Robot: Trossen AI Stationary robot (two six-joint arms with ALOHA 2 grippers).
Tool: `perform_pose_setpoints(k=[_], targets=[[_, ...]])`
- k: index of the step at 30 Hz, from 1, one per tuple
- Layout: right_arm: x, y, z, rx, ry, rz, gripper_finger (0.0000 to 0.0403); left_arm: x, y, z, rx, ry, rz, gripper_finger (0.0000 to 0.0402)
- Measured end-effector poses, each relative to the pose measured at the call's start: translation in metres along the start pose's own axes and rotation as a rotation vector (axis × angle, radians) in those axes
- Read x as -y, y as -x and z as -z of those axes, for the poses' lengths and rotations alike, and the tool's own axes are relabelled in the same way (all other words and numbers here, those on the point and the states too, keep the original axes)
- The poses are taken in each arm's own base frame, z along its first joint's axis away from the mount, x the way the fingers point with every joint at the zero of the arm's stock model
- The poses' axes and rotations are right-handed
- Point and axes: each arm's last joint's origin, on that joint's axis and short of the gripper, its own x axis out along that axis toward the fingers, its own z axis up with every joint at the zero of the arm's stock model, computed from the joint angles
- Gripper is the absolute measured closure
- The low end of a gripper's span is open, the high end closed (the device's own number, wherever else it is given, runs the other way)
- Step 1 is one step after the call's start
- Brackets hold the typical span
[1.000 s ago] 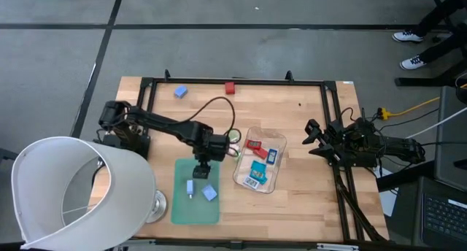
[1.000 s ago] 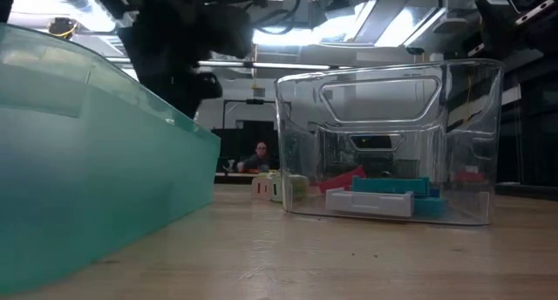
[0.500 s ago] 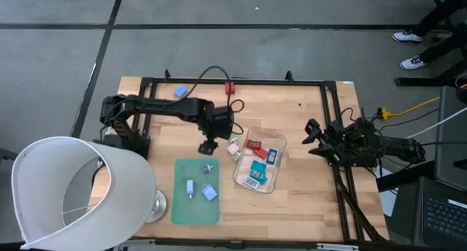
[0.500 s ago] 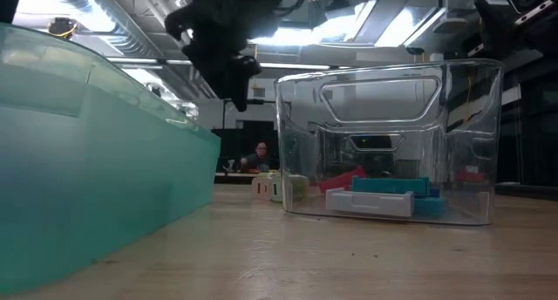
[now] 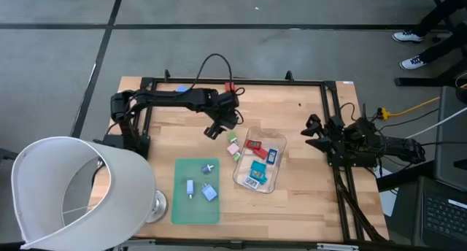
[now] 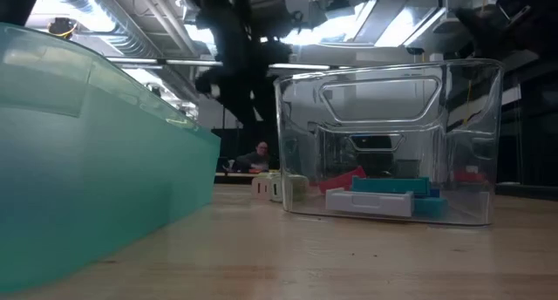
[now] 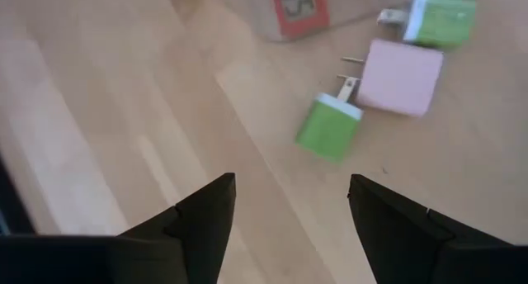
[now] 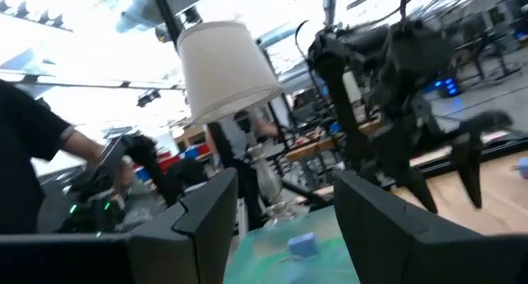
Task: Pick & Place Office items
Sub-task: Put the top green charger adapter into the green bin
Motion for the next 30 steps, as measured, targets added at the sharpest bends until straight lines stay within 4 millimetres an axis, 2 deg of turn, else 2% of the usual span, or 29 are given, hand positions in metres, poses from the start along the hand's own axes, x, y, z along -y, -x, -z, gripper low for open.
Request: perform_pose_setpoints(k=[9,20,30], targets=[[0.001,0.000,-0.001,0.016,-0.069,0.023,0.0202,0.007,-0.052,-0.003,-0.052,-0.100,0.066,0.0186],[0.001,0.000,0.000,0.015,-0.107,0.021,0.0202,0.016,-0.069,-0.018,-0.013,-0.167,0.057,0.0197],[0.001,0.000,0.000,0.008,-0.110,0.025,0.0202,0.022,-0.095,-0.012,-0.055,-0.135,0.116,0.0213]])
